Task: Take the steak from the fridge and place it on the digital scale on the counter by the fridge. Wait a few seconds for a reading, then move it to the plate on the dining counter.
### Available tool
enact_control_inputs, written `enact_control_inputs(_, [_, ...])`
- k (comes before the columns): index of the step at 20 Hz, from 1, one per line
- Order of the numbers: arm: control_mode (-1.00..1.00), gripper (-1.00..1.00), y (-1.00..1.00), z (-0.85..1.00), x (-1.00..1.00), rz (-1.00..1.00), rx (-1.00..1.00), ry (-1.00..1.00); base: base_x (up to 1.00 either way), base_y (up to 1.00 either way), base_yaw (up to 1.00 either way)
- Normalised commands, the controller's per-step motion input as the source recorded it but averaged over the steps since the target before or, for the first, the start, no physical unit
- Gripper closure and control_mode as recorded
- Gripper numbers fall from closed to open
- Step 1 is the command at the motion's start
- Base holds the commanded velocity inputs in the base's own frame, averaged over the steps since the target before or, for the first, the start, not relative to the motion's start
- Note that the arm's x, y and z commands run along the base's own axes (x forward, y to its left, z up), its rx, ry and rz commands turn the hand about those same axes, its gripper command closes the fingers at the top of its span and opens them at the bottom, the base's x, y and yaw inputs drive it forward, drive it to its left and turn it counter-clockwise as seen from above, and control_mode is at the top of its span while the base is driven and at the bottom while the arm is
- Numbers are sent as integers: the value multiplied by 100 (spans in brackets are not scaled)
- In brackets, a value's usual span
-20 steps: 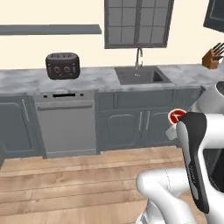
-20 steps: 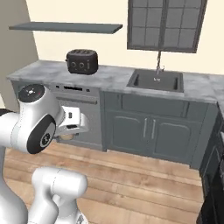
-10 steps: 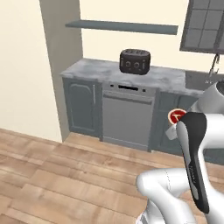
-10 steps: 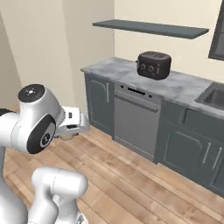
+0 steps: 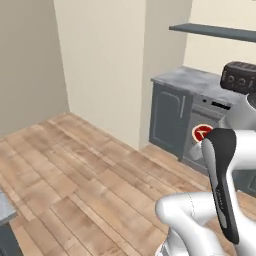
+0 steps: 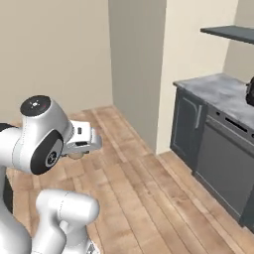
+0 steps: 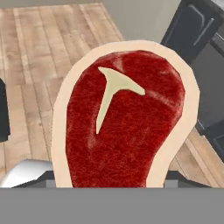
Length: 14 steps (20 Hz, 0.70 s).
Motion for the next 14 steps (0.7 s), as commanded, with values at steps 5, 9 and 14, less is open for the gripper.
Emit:
enact_control_inputs(5, [100, 100, 0, 0, 0, 0, 0, 0, 0, 22, 75])
enact_control_inputs(9, [100, 100, 0, 0, 0, 0, 0, 0, 0, 25, 75])
enact_control_inputs(14, [100, 100, 0, 0, 0, 0, 0, 0, 1, 24, 74])
